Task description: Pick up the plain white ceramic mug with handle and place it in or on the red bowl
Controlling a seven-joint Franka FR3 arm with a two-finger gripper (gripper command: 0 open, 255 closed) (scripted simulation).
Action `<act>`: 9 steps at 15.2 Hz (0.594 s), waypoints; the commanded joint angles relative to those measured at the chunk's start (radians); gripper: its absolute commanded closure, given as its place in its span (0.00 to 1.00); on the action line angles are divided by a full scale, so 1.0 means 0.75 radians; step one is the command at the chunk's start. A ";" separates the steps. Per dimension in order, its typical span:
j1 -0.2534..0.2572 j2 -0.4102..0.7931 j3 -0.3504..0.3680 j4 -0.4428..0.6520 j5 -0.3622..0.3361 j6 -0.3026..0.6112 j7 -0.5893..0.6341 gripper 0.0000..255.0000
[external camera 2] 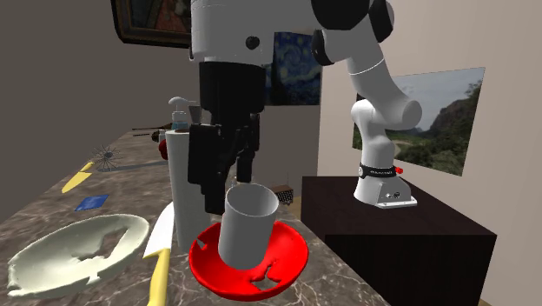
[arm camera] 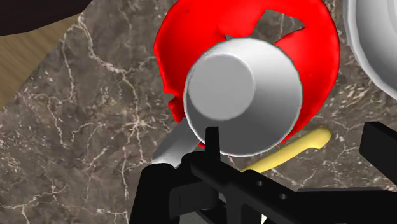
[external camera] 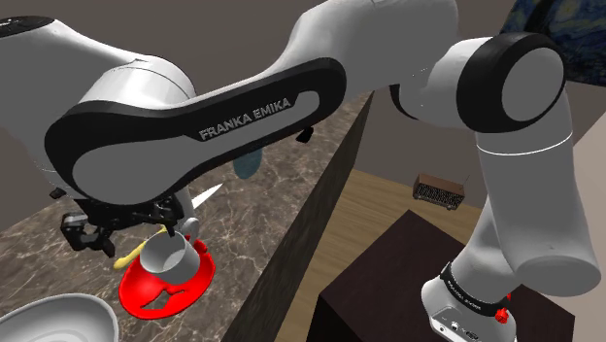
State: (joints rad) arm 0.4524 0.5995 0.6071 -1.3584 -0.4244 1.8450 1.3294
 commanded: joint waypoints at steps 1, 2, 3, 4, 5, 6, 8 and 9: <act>0.002 -0.025 0.009 0.046 0.016 -0.067 -0.014 0.00; 0.009 -0.029 0.012 0.076 0.019 -0.099 -0.019 0.00; 0.009 -0.029 0.012 0.076 0.020 -0.099 -0.019 0.00; 0.009 -0.029 0.012 0.076 0.020 -0.099 -0.019 0.00; 0.009 -0.029 0.012 0.076 0.020 -0.099 -0.019 0.00; 0.009 -0.029 0.012 0.076 0.020 -0.099 -0.019 0.00; 0.009 -0.029 0.012 0.076 0.020 -0.099 -0.019 0.00; 0.009 -0.029 0.012 0.076 0.020 -0.099 -0.019 0.00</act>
State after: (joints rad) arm 0.4588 0.5780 0.6160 -1.3014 -0.4097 1.7710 1.3151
